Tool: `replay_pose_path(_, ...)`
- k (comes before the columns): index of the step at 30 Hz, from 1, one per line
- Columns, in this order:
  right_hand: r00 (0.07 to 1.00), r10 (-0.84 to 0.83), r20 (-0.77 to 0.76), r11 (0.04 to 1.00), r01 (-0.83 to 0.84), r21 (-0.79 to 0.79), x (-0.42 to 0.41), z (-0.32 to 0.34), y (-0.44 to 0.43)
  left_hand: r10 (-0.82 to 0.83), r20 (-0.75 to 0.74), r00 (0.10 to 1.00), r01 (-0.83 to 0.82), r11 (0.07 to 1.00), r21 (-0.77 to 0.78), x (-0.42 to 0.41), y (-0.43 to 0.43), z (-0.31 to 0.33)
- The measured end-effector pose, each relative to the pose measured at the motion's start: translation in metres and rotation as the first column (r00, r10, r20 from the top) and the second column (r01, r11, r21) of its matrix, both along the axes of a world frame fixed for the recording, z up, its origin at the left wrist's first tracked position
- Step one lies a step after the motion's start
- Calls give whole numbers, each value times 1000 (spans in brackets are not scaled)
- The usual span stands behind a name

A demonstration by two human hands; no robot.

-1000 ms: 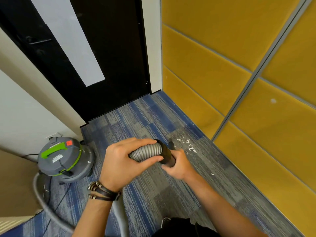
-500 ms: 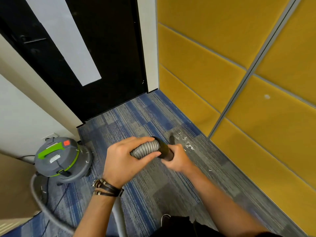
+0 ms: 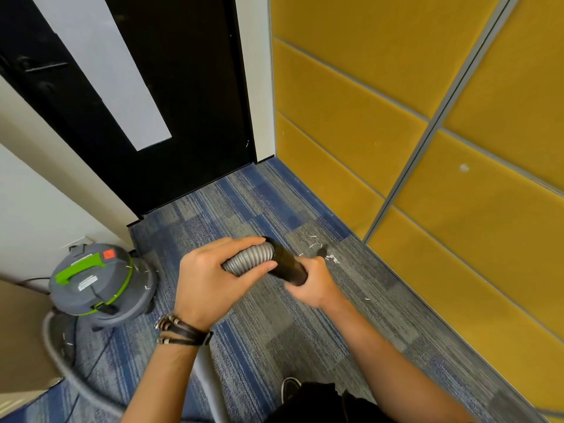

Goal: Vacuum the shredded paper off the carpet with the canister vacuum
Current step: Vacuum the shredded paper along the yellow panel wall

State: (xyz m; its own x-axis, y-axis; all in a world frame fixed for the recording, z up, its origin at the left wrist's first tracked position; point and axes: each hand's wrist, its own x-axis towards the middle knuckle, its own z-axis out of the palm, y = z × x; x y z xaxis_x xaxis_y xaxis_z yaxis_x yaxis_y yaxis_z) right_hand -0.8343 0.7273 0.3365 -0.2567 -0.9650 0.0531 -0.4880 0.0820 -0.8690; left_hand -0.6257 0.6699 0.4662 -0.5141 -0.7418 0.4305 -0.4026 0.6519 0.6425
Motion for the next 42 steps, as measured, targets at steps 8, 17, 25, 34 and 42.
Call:
replay_pose_path(8,1000,14,25,999,-13,-38,8,7,-16,42,-27,999,-43,999,-31,3,-3,11)
replay_pose_path(17,998,65,26,998,-66,22,-12,6,-24,35,55,998,-36,999,34,-13,-13,-3)
replay_pose_path(25,996,-23,92,999,20,33,-8,4,0,-30,24,999,30,1000,-3,-17,-2,18)
replay_pose_path(34,994,-8,108,1000,8,0,43,21,22,-93,-6,996,93,995,-28,25,14,37)
replay_pose_path(42,998,-41,56,999,39,24,47,17,67,-146,-54,988,149,987,58,42,41,20)
